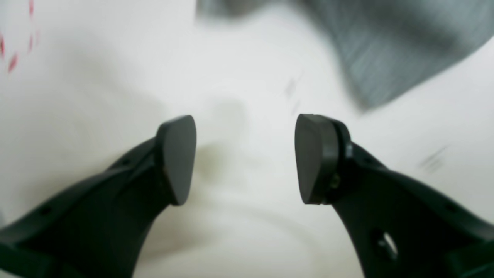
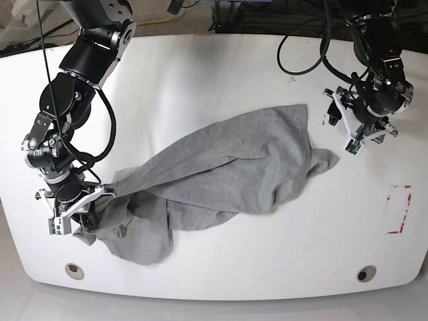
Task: Fold the T-shirt properly
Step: 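Pull the held fabric with the left gripper away from the right gripper, then lift the shirt high with both grippers, shaking it out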
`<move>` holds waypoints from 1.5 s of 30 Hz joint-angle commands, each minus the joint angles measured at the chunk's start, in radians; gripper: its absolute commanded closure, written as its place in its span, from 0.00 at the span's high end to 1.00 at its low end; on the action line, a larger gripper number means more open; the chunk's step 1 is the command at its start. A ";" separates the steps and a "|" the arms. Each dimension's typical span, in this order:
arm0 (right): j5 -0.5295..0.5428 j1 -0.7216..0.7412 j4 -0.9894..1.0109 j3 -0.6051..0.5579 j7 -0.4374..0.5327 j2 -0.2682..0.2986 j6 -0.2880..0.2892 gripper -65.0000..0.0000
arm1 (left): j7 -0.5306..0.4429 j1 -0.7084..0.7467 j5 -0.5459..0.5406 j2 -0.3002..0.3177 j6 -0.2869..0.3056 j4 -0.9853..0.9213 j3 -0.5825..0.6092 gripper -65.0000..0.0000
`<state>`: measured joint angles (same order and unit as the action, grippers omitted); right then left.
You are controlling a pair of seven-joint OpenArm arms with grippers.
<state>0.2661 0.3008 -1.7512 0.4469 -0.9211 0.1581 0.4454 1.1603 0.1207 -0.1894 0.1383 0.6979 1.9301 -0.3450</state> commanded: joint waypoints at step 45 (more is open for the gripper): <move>0.011 0.024 -0.023 0.002 0.029 0.011 -0.001 0.00 | -0.082 -0.128 -0.006 -0.030 0.000 -0.510 0.311 0.00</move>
<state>0.2665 0.3000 -1.7531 0.4469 -0.9211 0.1581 0.4458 0.9760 -0.0246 -0.2646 0.1001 0.6971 1.4269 -0.0364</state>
